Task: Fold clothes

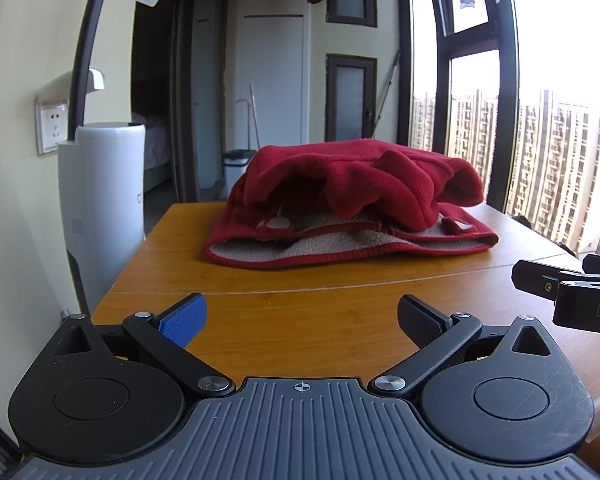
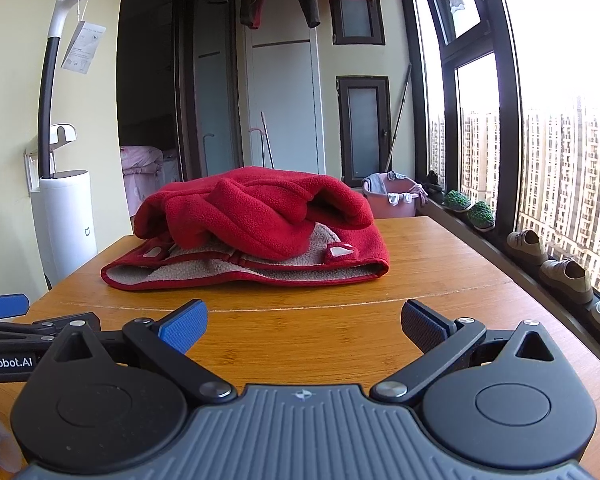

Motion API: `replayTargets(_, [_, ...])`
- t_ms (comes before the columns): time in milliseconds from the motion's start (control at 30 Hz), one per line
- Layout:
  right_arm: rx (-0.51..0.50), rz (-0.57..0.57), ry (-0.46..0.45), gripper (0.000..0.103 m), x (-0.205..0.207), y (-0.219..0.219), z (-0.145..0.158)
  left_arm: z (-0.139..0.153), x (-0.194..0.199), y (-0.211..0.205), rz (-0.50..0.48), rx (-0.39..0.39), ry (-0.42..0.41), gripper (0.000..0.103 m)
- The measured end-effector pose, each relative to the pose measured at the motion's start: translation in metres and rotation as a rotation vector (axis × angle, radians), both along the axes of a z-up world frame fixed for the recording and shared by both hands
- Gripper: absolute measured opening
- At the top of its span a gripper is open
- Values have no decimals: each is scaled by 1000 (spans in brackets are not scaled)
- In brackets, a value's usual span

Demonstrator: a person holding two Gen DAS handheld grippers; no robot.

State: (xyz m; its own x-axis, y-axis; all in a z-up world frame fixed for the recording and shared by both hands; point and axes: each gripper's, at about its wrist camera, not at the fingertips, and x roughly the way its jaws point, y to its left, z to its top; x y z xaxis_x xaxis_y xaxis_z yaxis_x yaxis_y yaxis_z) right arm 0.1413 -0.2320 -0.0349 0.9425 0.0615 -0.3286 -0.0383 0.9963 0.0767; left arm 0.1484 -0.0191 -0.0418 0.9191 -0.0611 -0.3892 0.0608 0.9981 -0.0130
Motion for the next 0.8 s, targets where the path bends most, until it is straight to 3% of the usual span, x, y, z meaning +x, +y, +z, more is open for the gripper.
replayTargets(800, [7,0,38,103,5,0,-3,-1,6,14,14,-95,40,103])
